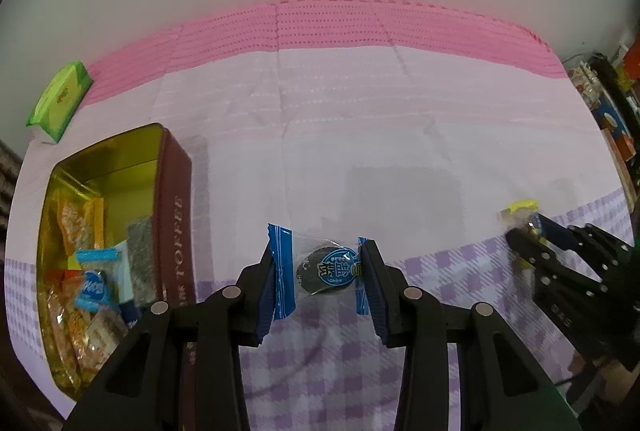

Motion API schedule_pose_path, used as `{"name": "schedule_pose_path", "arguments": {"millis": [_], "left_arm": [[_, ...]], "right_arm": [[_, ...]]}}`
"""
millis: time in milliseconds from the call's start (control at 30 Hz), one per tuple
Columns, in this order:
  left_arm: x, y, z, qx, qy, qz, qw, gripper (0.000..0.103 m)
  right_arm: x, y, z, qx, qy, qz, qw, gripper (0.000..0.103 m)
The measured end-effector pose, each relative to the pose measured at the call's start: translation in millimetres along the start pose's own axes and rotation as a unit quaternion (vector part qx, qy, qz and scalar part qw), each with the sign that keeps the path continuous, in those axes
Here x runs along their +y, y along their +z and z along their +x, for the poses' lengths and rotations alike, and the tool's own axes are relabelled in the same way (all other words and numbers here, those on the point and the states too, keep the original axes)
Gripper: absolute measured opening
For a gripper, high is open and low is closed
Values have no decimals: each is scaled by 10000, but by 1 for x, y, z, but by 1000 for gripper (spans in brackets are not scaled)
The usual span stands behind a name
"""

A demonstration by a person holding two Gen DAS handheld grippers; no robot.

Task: Organize snacks
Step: 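Lift the blue twist-wrapped candy and carry it over the gold tin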

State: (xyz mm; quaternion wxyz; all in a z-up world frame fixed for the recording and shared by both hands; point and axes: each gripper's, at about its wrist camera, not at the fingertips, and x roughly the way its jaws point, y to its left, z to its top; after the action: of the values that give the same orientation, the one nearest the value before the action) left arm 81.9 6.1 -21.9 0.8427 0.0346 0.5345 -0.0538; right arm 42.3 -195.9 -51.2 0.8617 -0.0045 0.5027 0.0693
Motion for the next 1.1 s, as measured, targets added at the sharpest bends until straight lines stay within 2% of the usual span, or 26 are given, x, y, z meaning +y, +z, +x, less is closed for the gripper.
{"name": "schedule_pose_path", "arguments": {"millis": [433,667,1100], "left_arm": [[27,-7,-42,-183,77,-307,9993,40],[54,-8,-60,-217,161,-578,9980,40],[138,-15,-65,-267,973,-1128,9885,40]], "right_arm": [[0,0,0,11,-33,-30,10000,31],[0,0,0,15,-46,-45,10000,31],[1,1,0,20,-75,-64,9999,32]]}}
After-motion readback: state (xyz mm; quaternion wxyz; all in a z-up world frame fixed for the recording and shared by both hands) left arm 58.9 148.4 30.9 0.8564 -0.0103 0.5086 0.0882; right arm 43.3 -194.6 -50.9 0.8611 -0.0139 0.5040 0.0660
